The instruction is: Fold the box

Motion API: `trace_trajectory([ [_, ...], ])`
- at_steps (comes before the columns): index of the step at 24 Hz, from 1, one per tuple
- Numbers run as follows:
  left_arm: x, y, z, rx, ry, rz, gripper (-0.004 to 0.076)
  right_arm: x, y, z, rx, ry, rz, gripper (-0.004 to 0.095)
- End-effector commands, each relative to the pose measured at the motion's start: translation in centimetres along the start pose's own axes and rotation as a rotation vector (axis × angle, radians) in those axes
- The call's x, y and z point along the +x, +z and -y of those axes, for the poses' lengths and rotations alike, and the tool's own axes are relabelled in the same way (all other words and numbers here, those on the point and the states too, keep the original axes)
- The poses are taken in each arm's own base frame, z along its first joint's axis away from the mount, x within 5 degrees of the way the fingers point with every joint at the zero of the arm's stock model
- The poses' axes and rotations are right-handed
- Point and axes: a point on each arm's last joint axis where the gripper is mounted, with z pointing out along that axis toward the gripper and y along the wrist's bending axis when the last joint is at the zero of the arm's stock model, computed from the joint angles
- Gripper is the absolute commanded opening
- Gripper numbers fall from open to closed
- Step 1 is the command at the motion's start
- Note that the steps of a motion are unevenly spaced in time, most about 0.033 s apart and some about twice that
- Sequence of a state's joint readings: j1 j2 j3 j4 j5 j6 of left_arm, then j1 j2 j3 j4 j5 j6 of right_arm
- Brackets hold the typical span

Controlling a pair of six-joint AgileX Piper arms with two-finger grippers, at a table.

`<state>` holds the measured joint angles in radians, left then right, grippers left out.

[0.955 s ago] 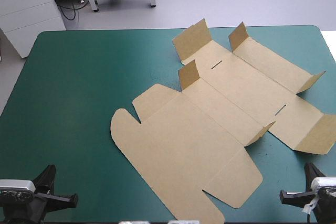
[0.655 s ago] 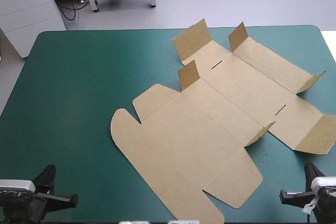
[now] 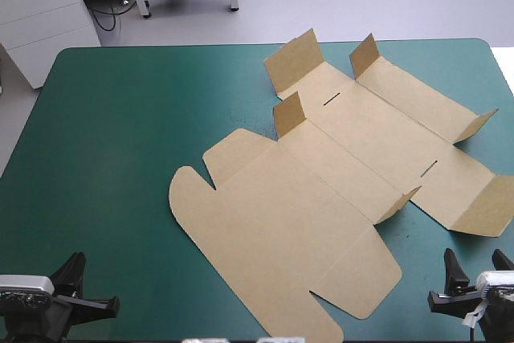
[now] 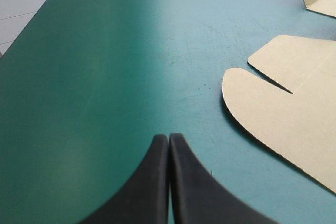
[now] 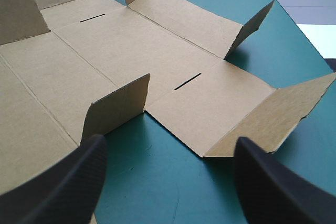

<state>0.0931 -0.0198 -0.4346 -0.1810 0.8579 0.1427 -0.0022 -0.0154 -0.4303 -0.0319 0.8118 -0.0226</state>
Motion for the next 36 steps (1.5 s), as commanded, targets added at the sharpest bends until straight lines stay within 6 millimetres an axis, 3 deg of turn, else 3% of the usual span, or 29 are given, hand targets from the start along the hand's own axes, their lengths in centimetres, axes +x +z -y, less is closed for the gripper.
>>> trace_trajectory([
  [1, -1.1, -0.7, 0.1, 0.003, -0.006, 0.106, -0.0032, -1.2, -1.0, 0.1, 0.005, -0.015, 0.130, 0.0736],
  [7, -1.1, -0.7, 0.1, 0.003, -0.006, 0.106, -0.0032, -1.9, -0.8, 0.1, 0.002, -0.001, 0.054, 0.0736],
  [12, -1.1, -0.7, 0.1, 0.003, -0.006, 0.106, -0.0032, -6.0, -0.7, 0.3, 0.004, 0.175, -0.049, 0.0736],
  [18, -1.1, -0.7, 0.1, 0.003, -0.006, 0.106, -0.0032, -10.1, 1.8, 0.2, -0.001, 0.318, -0.231, 0.0735],
  [19, -1.1, -0.7, 0.1, 0.003, -0.006, 0.106, -0.0032, -11.2, 3.3, -0.1, -0.018, 0.341, -0.277, 0.0734],
  [23, -1.1, -0.7, 0.1, 0.003, -0.006, 0.106, -0.0032, -12.4, 6.6, -0.6, -0.053, 0.379, -0.380, 0.0734],
  [24, -1.1, -0.7, 0.1, 0.003, -0.006, 0.106, -0.0032, -12.4, 8.9, -0.7, -0.042, 0.380, -0.468, 0.0734],
  [25, -1.1, -0.7, 0.1, 0.003, -0.006, 0.106, -0.0032, -12.4, 9.7, -0.7, -0.037, 0.381, -0.504, 0.0734],
  [32, -1.1, -0.7, 0.1, 0.003, -0.006, 0.106, -0.0032, -9.3, 18.1, -1.6, 0.025, 0.564, -0.825, 0.0734],
  [36, -1.1, -0.7, 0.1, 0.003, -0.006, 0.106, -0.0032, -8.5, 21.3, -2.7, -0.027, 0.706, -0.841, 0.0734],
])
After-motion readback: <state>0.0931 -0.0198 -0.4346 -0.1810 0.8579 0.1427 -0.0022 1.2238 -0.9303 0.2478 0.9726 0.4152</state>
